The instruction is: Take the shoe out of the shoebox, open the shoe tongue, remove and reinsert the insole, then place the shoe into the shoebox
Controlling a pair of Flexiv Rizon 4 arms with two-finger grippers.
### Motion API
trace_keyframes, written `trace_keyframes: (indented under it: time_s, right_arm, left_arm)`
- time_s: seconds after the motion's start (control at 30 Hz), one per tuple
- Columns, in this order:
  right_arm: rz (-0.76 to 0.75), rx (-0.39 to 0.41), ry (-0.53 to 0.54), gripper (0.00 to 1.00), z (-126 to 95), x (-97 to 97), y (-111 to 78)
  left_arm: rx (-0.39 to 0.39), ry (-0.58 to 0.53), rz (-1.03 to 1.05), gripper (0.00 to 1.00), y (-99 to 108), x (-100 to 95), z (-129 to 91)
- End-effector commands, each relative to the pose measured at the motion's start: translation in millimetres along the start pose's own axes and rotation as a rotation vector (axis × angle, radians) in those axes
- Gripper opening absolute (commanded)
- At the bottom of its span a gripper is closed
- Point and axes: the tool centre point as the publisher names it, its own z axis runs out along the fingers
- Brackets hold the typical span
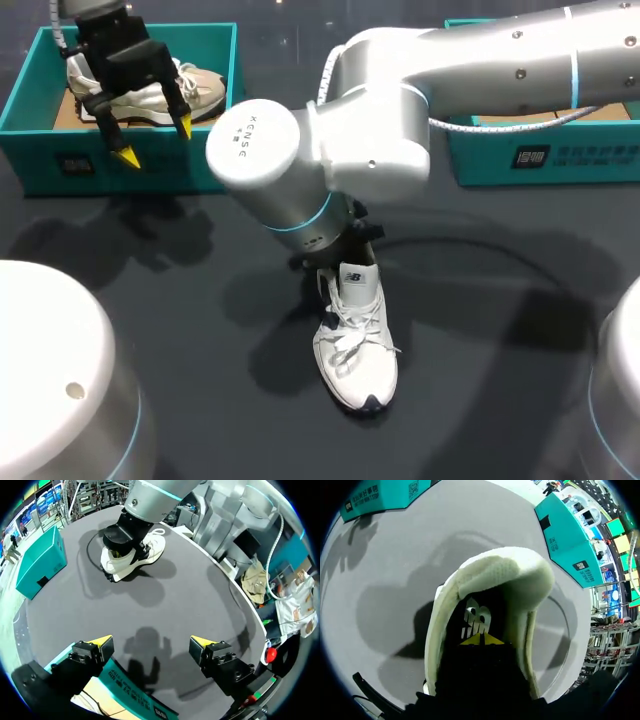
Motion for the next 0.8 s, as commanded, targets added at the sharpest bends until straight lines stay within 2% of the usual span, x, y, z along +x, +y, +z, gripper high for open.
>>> trace_keyframes:
  time_s: [0.03, 0.2, 0.43, 0.63, 0.8]
  right_arm:
    - [-0.004, 0.004, 0.109, 0.0, 15, -2.6, -2.0]
    - [-0.011, -0.035, 0.144, 0.0, -6, -1.5, -6.3]
    - [-0.009, -0.007, 0.251, 0.0, -40, -13.6, -4.9]
    - [-0.032, 0.039, 0.288, 0.0, -47, -15.8, -0.5]
    - [-0.033, 0.056, 0.293, 0.0, -40, -11.0, -2.5]
  left_arm:
    - [-0.001, 0.001, 0.0, 1.0, 0, 0.2, 0]
    - [-0.001, 0.001, 0.0, 1.0, 0, 0.2, 0]
    - [-0.001, 0.001, 0.0, 1.0, 0, 0.2, 0]
    - [-0.001, 0.001, 0.0, 1.0, 0, 0.2, 0]
    - [-0.001, 0.001, 0.0, 1.0, 0, 0.2, 0]
